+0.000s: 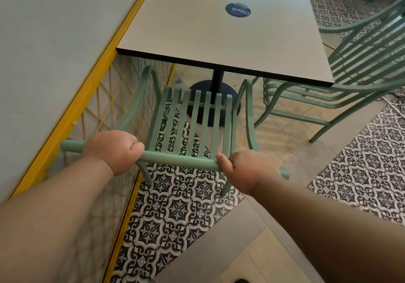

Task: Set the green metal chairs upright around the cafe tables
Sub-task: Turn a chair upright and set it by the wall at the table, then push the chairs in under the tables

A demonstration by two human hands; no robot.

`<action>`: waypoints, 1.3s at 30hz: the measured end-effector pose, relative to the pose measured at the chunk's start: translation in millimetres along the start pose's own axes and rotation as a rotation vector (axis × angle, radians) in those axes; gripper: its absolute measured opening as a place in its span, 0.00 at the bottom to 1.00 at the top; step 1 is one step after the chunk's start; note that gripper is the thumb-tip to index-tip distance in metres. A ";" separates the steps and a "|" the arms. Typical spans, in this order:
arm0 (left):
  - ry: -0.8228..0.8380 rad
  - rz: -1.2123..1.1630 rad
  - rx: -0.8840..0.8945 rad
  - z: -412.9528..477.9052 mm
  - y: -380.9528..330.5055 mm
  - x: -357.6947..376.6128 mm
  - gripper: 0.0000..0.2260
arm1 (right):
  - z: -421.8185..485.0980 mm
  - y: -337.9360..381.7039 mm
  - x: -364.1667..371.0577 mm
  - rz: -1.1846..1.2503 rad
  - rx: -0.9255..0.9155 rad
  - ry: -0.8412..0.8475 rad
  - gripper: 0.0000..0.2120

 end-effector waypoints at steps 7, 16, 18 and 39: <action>0.003 0.009 -0.010 11.0 10.4 -3.8 0.18 | 8.8 9.5 -0.2 0.051 -0.010 -0.005 0.38; 0.060 -0.018 -0.040 9.4 11.6 4.3 0.20 | 4.4 11.6 -3.5 0.054 -0.017 0.000 0.36; 0.079 0.015 -0.061 8.0 9.9 4.7 0.20 | 3.7 11.6 -5.1 0.059 -0.033 0.001 0.35; 0.057 -0.241 0.557 -45.3 -213.9 -123.3 0.23 | -214.2 -176.7 -43.6 0.471 0.515 -0.306 0.29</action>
Point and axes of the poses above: each hand's wrist, its own z-axis towards the middle knuckle, its own x-axis out of the palm, y = z × x, the point moved 7 cm from there along z, towards the middle knuckle, and after that the axes turned 7 degrees about y, right-handed, at the moved point
